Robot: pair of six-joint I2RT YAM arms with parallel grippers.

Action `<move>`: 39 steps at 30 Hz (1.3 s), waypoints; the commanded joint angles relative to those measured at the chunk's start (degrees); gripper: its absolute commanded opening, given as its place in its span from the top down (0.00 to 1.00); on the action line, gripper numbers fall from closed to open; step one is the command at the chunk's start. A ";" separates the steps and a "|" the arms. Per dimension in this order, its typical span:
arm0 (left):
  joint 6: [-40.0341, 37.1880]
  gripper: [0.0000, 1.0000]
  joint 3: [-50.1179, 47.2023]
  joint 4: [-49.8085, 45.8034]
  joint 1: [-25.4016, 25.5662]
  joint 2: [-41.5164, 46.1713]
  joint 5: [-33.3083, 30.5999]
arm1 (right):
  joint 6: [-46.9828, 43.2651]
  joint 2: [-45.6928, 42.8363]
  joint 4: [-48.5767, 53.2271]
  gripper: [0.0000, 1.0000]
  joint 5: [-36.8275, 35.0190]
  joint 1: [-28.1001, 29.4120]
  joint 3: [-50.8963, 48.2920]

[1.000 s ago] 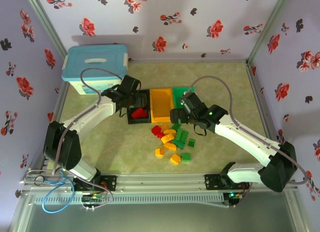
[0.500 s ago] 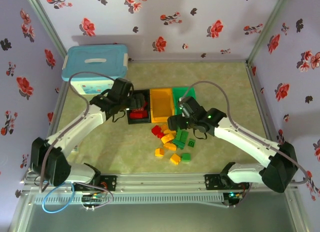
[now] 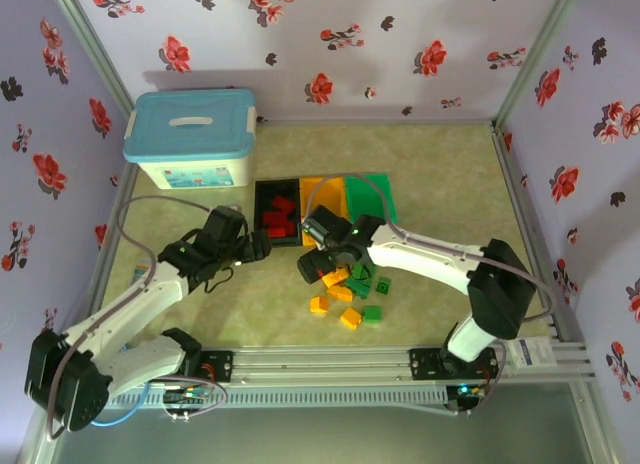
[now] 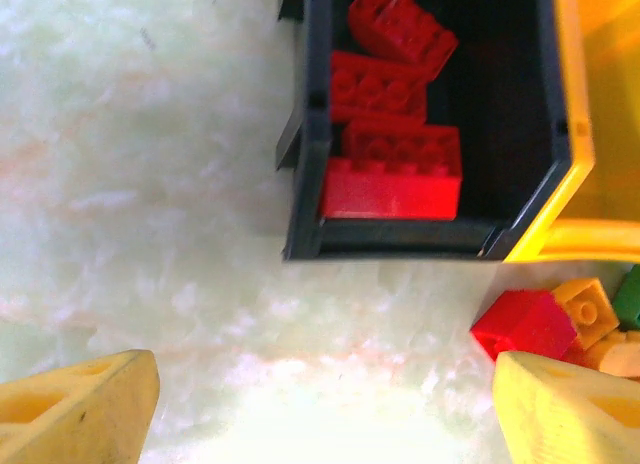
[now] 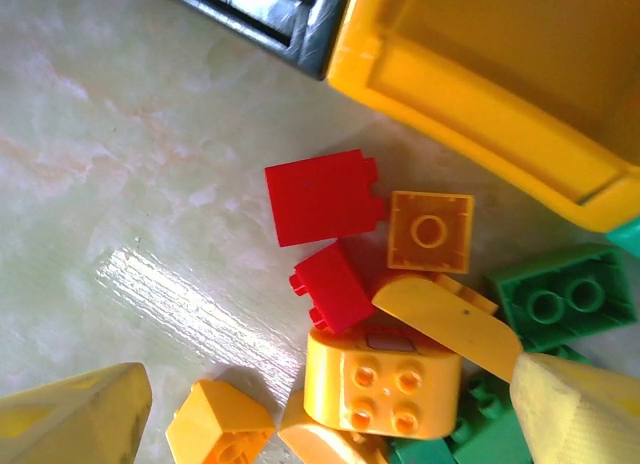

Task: Sort the legos into containers by color
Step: Pick up the lego from the center of the table.

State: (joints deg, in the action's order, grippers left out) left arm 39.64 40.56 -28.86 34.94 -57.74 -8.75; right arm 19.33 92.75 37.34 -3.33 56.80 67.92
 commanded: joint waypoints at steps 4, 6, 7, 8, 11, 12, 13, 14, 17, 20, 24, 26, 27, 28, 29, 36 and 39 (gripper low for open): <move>3.82 0.14 -4.28 -2.40 0.48 9.06 -0.30 | -3.75 6.48 1.32 0.08 1.71 0.21 6.24; 4.18 0.14 -4.94 -2.84 0.44 10.32 -0.29 | -4.36 8.75 2.05 0.09 1.69 0.20 8.11; 4.23 0.14 -5.25 -3.11 0.48 10.85 -0.31 | -4.52 9.97 2.37 0.10 1.51 0.21 9.04; 4.27 0.14 -5.39 -3.29 0.48 11.13 -0.30 | -4.73 10.83 2.54 0.11 1.36 0.18 9.74; 4.06 0.14 -5.47 -4.03 0.48 11.72 -0.47 | -5.09 13.71 3.41 0.13 0.73 0.16 12.14; 4.10 0.14 -5.46 -4.22 0.48 11.83 -0.47 | -5.09 14.77 3.75 0.13 0.32 0.20 12.91; 4.04 0.14 -5.46 -4.42 0.48 12.07 -0.56 | -5.14 15.61 4.04 0.14 0.05 0.22 13.63; 4.04 0.14 -5.47 -4.53 0.47 12.20 -0.60 | -5.14 16.38 4.27 0.14 -0.13 0.20 14.15; 4.04 0.15 -5.76 -4.62 0.48 12.78 -0.64 | -5.18 18.62 5.30 0.17 -0.77 0.21 15.73; 4.21 0.15 -6.14 -4.89 0.55 13.32 -0.64 | -5.14 19.72 5.48 0.18 -1.80 0.19 15.93; 4.47 0.15 -6.85 -5.15 0.49 14.05 -0.61 | -5.36 20.73 5.20 0.20 -2.47 0.10 15.72; 4.67 0.15 -7.02 -5.07 0.48 14.23 -0.61 | -5.45 21.49 5.17 0.22 -2.47 0.07 15.89; 4.80 0.15 -7.16 -4.98 0.48 14.27 -0.58 | -5.36 21.87 5.19 0.24 -2.40 0.05 16.14; 4.83 0.15 -7.18 -4.92 0.57 14.24 -0.63 | -5.28 22.28 5.20 0.25 -2.15 0.14 16.27; 4.97 0.15 -7.20 -4.82 0.56 14.25 -0.60 | -5.10 22.53 5.03 0.26 -1.84 0.07 16.41; 5.00 0.15 -7.15 -4.80 0.66 14.15 -0.64 | -3.96 22.91 4.29 0.42 -1.41 0.16 15.83; 4.93 0.15 -7.24 -4.24 0.67 14.05 -0.56 | -3.53 23.06 4.73 0.50 -1.57 0.19 15.84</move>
State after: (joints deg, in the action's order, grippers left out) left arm 43.64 33.89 -32.45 35.27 -44.23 -8.80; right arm 15.42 114.78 40.58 -4.49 56.90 83.20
